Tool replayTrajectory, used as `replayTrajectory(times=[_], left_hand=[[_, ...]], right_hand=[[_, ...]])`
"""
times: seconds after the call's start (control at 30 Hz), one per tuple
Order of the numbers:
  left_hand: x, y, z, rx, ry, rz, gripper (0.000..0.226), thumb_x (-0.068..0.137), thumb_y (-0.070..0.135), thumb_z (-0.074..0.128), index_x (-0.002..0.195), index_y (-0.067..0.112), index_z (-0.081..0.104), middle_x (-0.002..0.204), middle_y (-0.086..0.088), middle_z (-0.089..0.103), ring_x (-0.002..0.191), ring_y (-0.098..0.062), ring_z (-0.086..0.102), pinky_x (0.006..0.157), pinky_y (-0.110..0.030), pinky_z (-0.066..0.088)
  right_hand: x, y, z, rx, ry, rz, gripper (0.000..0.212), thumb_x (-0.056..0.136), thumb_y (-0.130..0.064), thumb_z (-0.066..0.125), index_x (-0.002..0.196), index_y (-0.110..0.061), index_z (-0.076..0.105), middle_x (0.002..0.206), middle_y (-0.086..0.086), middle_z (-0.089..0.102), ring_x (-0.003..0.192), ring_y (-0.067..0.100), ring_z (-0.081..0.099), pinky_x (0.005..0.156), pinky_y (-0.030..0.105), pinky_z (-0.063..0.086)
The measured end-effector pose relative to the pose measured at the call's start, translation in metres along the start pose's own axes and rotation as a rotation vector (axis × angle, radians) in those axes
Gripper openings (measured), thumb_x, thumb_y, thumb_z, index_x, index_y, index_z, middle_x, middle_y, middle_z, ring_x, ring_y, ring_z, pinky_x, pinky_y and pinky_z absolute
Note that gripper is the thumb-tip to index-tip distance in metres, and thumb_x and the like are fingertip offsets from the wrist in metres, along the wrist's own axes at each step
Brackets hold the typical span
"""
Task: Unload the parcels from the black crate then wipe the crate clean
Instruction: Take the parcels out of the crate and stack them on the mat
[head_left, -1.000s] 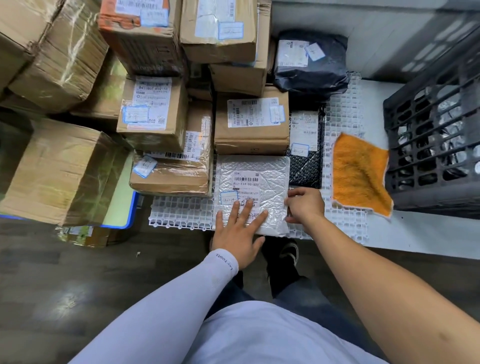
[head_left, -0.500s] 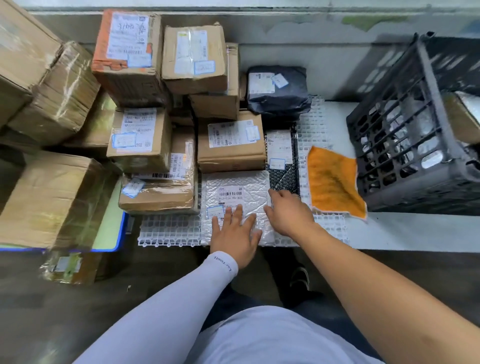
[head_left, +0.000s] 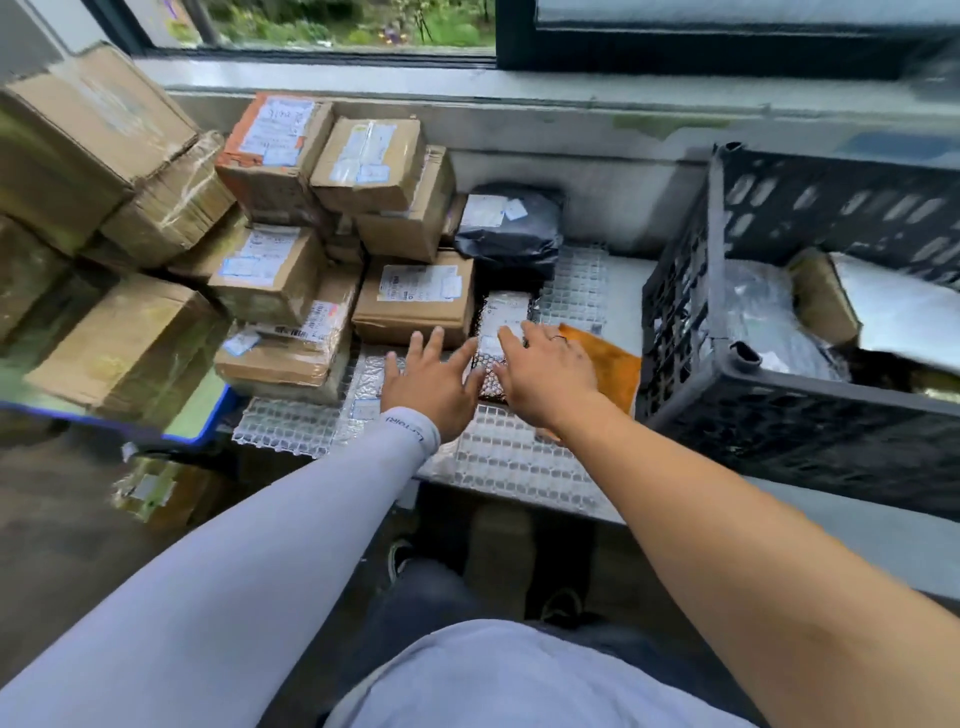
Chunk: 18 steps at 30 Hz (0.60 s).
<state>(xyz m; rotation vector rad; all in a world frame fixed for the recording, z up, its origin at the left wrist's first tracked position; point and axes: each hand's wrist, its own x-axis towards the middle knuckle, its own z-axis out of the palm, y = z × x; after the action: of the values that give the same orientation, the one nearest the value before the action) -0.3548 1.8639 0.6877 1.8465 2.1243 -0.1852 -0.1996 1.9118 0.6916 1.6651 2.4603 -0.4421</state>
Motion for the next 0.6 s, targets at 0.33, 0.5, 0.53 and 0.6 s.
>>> replayTrajectory(times=[0.33,0.5,0.53,0.6], left_hand=[[0.017,0.050,-0.059,0.049,0.147,0.098,0.058,0.106,0.062,0.020,0.161,0.044,0.021,0.173,-0.005,0.012,0.158,-0.031,0.010,0.123,-0.058,0.015],[0.032,0.093,-0.076,-0.085,0.149,0.230,0.059,0.106,0.062,0.022,0.161,0.042,0.023,0.173,-0.005,0.013,0.159,-0.031,0.008,0.125,-0.057,0.013],[0.035,0.102,-0.079,-0.116,0.144,0.260,0.059,0.106,0.060,0.022,0.162,0.042,0.023,0.173,-0.005,0.012,0.159,-0.031,0.008,0.125,-0.058,0.012],[0.040,0.120,-0.084,-0.153,0.143,0.321,0.058,0.107,0.058,0.023,0.162,0.042,0.021,0.173,-0.005,0.011,0.159,-0.031,0.007,0.125,-0.059,0.012]], right_hand=[[-0.023,0.035,-0.065,-0.005,0.169,0.049,0.060,0.109,-0.046,0.033,0.162,-0.022,0.020,0.168,0.012,0.022,0.153,0.035,0.021,0.123,0.053,0.021],[-0.037,0.058,-0.105,-0.049,0.261,0.131,0.060,0.107,-0.045,0.036,0.162,-0.022,0.023,0.166,0.011,0.026,0.154,0.032,0.021,0.124,0.052,0.020],[-0.040,0.064,-0.110,-0.057,0.267,0.143,0.060,0.108,-0.045,0.035,0.162,-0.022,0.023,0.167,0.010,0.025,0.154,0.031,0.020,0.124,0.051,0.020],[-0.047,0.078,-0.118,-0.076,0.284,0.168,0.060,0.108,-0.045,0.034,0.162,-0.022,0.024,0.167,0.010,0.026,0.154,0.031,0.020,0.124,0.051,0.020]])
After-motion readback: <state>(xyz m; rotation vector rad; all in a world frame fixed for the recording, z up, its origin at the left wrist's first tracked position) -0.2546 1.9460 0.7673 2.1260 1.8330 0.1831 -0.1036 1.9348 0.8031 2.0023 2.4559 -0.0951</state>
